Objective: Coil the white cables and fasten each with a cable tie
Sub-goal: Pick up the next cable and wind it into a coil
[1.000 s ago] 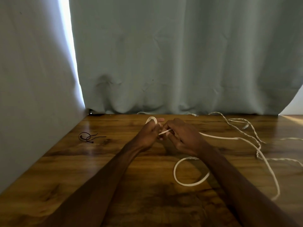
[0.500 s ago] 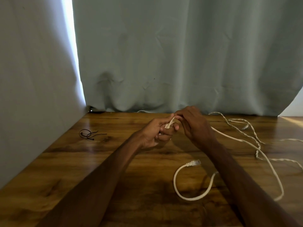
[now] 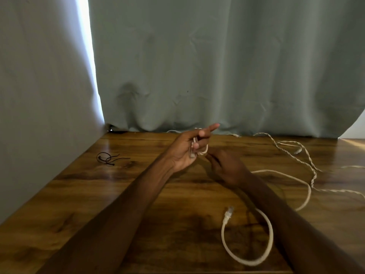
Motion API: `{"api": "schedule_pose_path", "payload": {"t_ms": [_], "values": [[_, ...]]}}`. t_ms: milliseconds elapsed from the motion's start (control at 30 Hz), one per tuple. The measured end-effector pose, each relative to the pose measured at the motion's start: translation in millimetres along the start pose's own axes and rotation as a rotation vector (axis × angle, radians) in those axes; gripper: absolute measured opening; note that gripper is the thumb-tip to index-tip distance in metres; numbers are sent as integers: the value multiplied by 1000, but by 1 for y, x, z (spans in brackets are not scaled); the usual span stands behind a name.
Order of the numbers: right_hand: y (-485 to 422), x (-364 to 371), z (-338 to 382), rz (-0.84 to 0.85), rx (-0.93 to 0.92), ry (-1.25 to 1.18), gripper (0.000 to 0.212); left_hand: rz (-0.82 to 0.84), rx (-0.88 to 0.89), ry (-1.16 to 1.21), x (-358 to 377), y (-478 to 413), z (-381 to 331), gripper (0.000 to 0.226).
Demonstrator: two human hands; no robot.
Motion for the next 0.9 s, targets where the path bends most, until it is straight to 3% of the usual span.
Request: {"api": "schedule_pose_path", "payload": {"t_ms": [267, 433, 567, 667, 900], "values": [[-2, 14, 15, 124, 2, 53, 23, -389, 193, -53, -43, -8, 6, 30], [-6, 5, 18, 104, 9, 47, 22, -630, 177, -572, -64, -7, 15, 34], [-5, -10, 12, 66, 27, 124, 14, -554, 163, -1006, -57, 0, 23, 26], [-7, -28, -5, -64, 25, 161, 18, -405, 138, -1325, -43, 12, 16, 46], [-1, -53, -57, -182, 213, 186, 31, -310, -118, -1216, -52, 18, 6, 47]]}}
Point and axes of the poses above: each hand's wrist, its own y-axis away from the middle knuckle, its own x-axis out of the palm, z = x × y, the point moved 3 cm from there along -y, towards the middle knuckle, and after that the axes turned 7 degrees about -y, right-handed, at the moved point
